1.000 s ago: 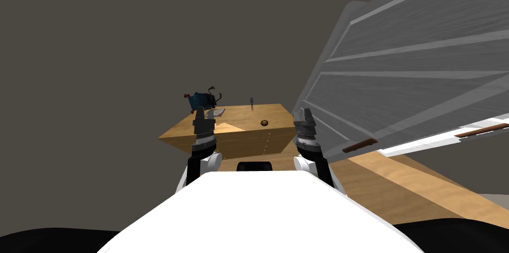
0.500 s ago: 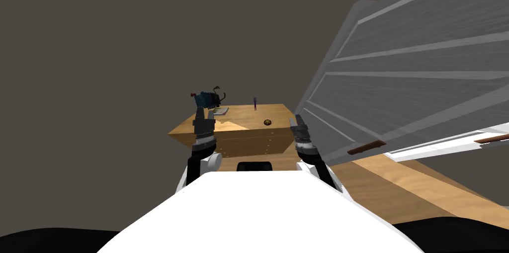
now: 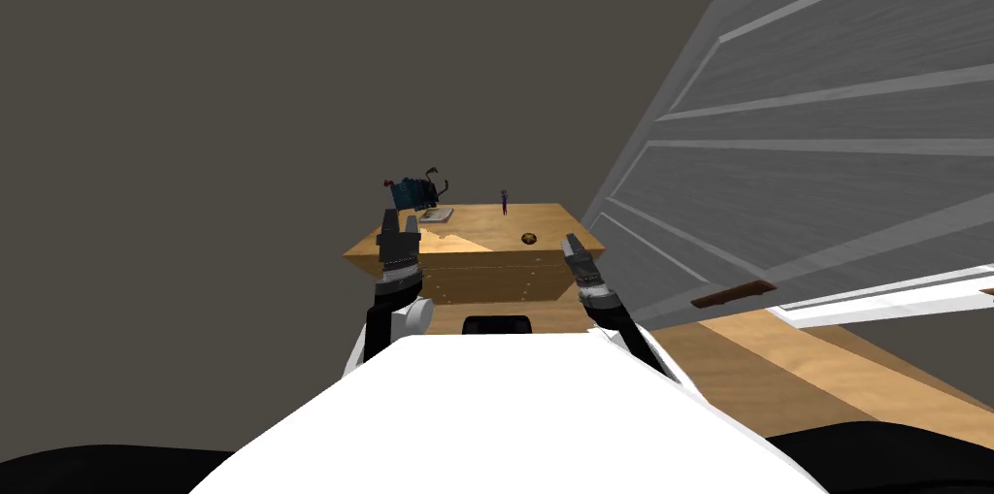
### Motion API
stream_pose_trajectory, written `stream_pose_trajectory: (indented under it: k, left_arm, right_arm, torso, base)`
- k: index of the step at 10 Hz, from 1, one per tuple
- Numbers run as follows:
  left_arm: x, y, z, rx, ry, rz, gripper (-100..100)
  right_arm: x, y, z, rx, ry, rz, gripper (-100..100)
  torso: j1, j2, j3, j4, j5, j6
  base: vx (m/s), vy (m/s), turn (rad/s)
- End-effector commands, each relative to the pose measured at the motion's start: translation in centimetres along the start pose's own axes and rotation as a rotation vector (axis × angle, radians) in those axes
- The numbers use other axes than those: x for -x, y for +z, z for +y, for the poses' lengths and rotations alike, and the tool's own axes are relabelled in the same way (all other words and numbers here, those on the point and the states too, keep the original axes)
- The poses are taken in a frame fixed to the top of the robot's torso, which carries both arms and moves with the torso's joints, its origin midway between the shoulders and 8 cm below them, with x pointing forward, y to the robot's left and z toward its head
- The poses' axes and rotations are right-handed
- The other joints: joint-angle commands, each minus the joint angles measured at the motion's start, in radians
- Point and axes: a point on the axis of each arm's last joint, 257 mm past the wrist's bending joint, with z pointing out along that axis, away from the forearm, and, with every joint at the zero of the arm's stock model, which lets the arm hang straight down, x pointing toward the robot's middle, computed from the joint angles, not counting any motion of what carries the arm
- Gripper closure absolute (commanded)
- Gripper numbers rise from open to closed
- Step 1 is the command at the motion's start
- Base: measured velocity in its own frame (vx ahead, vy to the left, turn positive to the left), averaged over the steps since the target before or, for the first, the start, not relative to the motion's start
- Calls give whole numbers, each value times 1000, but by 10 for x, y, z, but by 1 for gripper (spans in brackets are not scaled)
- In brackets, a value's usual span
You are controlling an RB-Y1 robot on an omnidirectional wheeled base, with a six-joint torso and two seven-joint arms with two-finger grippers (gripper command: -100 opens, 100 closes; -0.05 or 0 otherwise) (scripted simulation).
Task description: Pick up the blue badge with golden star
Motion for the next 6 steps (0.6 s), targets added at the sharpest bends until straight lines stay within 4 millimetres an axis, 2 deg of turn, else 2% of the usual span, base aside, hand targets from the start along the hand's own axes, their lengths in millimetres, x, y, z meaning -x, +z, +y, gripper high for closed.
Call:
stream_pose_trajectory:
  k: [1,2,3,4,5,6]
  left_arm:
    - [0,0,0,0,0,0,0]
    - [0,0,0,0,0,0,0]
    - [0,0,0,0,0,0,0]
    - [0,0,0,0,0,0,0]
    - [0,0,0,0,0,0,0]
    - [0,0,0,0,0,0,0]
  right_arm:
    - [-4,-6,-10,-24,-10,33,-100]
    - [-10,-17,-29,-74,-16,72,-100]
    - [-11,-18,-29,-74,-24,86,-100]
    - [-17,-32,-48,-127,-31,125,-100]
    - [-17,-32,-49,-127,-39,139,-100]
    - [-22,-48,-68,-183,-45,176,-100]
  torso:
    - [0,0,0,0,0,0]
    - [0,-1,0,0,0,0]
    - [1,-1,-1,0,0,0]
    - [0,-2,-1,0,0,0]
    - [1,-2,-1,0,0,0]
    - [0,-1,-1,0,0,0]
  base:
    - [-12,51,50]
    - [-6,65,115]
    - [-2,55,49]
    - [0,68,136]
    - [-6,54,51]
    - [-9,66,123]
